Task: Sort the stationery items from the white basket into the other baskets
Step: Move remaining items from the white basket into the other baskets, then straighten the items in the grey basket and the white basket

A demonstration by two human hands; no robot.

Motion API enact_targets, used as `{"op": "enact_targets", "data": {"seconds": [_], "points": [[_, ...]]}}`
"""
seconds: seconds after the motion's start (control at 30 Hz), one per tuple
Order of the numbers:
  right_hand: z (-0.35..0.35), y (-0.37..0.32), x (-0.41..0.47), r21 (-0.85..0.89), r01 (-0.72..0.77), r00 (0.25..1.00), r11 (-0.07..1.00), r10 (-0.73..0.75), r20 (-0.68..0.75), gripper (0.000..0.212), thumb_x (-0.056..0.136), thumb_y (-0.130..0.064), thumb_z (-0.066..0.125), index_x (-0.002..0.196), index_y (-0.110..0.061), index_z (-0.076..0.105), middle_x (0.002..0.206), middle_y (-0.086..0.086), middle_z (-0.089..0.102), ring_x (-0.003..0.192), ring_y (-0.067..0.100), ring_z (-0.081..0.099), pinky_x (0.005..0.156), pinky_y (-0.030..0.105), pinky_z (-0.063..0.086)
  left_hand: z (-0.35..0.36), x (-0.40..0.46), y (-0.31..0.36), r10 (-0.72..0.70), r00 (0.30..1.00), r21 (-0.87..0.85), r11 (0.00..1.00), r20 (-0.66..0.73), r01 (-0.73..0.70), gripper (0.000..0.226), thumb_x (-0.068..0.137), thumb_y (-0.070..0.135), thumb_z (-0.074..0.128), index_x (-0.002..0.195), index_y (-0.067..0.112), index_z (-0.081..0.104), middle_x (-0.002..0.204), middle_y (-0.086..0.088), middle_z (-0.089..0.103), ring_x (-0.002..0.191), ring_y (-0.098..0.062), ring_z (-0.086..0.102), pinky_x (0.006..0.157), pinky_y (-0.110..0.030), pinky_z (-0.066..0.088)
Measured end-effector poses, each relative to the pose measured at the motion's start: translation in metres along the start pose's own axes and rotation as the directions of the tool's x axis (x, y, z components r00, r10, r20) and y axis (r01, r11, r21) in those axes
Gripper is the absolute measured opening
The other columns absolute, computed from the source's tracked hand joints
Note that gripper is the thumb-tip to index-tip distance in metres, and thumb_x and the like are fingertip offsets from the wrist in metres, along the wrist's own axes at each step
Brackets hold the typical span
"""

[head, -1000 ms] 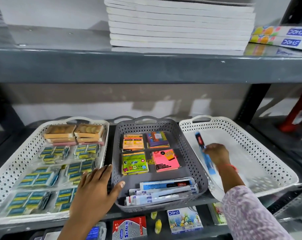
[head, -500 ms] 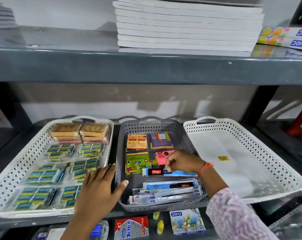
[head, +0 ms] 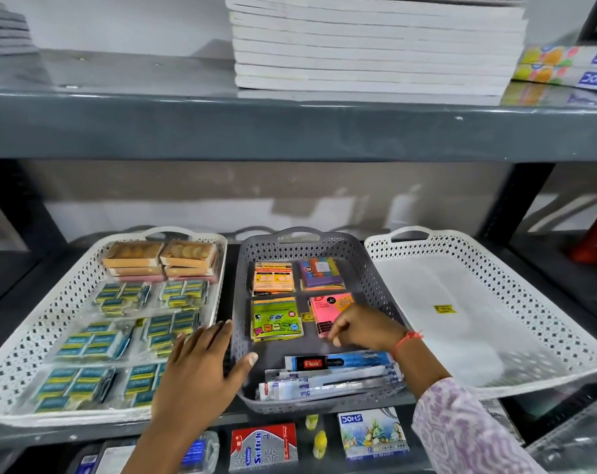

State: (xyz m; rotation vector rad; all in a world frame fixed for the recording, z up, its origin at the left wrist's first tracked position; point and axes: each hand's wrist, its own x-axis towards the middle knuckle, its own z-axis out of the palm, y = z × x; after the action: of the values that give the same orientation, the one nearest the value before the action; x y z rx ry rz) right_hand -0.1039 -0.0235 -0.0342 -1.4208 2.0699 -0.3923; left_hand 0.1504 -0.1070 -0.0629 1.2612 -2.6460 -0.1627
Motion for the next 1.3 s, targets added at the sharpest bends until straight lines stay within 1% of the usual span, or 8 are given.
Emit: {"op": "enact_targets", "data": {"seconds": [0.17,0.23,0.3,0.4,0.6,0.8,1.13,1.3], "points": [[-0.011,0.001,0.014,0.204,-0.113,0.944,0.972,0.169,-0.282,0.021,0.091,-0.009,0.050,0.087,-0.006,0.070,0.102,0.016,0.069,0.095,0.029,0.063,0.084,0.032,0.048,-0.016,0.002,0.024,-0.004,0.977,-0.351,0.933,-0.215,-0.073,0.076,0.084,0.067,0.020,0.134,0.014,0.043,0.142,0.001,0.038,0.131,-0.022,0.034,0.108,-0.034,0.024],[-0.012,0.005,0.022,0.364,-0.187,0.921,0.913,0.292,-0.258,0.026,0.092,-0.010,0.045,0.072,-0.015,0.060,0.093,0.015,0.064,0.083,0.027,0.060,0.071,0.030,0.045,-0.031,0.012,0.050,-0.106,0.991,-0.768,0.640,-0.079,0.008,0.069,0.081,0.064,0.036,0.135,0.022,0.040,0.142,0.009,0.035,0.129,-0.009,0.034,0.102,-0.015,0.024],[-0.012,0.010,0.029,0.499,-0.245,0.894,0.831,0.393,-0.216,0.026,0.095,-0.016,0.041,0.080,-0.012,0.062,0.096,0.020,0.064,0.084,0.028,0.060,0.067,0.033,0.045,-0.037,0.029,0.078,-0.064,0.977,-0.958,0.196,0.202,0.211,0.067,0.083,0.064,0.038,0.136,0.022,0.037,0.144,0.001,0.038,0.127,-0.012,0.037,0.102,-0.021,0.028],[-0.006,0.014,0.032,0.635,-0.267,0.871,0.724,0.464,-0.163,0.021,0.093,-0.016,0.047,0.085,-0.007,0.063,0.093,0.021,0.066,0.098,0.037,0.065,0.078,0.041,0.053,-0.024,0.059,0.110,0.022,0.907,-0.908,0.025,0.420,0.419,0.051,0.095,0.047,0.021,0.130,0.015,0.039,0.143,-0.009,0.038,0.131,-0.022,0.033,0.108,-0.034,0.021],[-0.002,0.015,0.030,0.741,-0.212,0.872,0.638,0.465,-0.152,0.021,0.083,-0.006,0.057,0.064,-0.015,0.060,0.090,0.016,0.067,0.094,0.035,0.064,0.093,0.046,0.053,0.022,0.098,0.129,-0.071,0.816,-0.812,0.080,0.574,0.578,0.058,0.091,0.059,0.019,0.122,0.019,0.047,0.118,-0.003,0.058,0.115,-0.019,0.046,0.106,-0.040,0.026],[0.004,0.017,0.036,0.784,-0.164,0.893,0.598,0.427,-0.139,0.018,0.091,-0.007,0.047,0.081,-0.013,0.061,0.094,0.014,0.066,0.087,0.028,0.061,0.065,0.026,0.047,0.031,0.111,0.130,-0.100,0.824,-0.821,0.075,0.558,0.565,0.052,0.094,0.053,0.018,0.108,0.017,0.053,0.092,-0.008,0.065,0.091,-0.021,0.058,0.092,-0.035,0.040],[0.004,0.020,0.041,0.814,-0.175,0.900,0.553,0.424,-0.095,0.019,0.085,0.000,0.055,0.074,-0.014,0.061,0.094,0.016,0.066,0.087,0.028,0.061,0.062,0.026,0.049,0.047,0.122,0.125,-0.071,0.817,-0.812,0.085,0.573,0.577,0.056,0.093,0.055,0.022,0.113,0.014,0.054,0.103,-0.013,0.066,0.098,-0.024,0.060,0.097,-0.042,0.041],[-0.010,0.018,0.055,0.593,-0.201,0.814,0.780,0.469,-0.341,0.029,0.093,-0.017,0.047,0.103,0.002,0.066,0.112,0.024,0.066,0.104,0.036,0.063,0.086,0.037,0.049,0.037,0.140,0.120,-0.198,0.874,-0.819,0.305,0.444,0.486,0.061,0.093,0.054,0.014,0.138,0.019,0.033,0.113,-0.017,0.060,0.079,-0.020,0.057,0.052,-0.022,0.042]]}}
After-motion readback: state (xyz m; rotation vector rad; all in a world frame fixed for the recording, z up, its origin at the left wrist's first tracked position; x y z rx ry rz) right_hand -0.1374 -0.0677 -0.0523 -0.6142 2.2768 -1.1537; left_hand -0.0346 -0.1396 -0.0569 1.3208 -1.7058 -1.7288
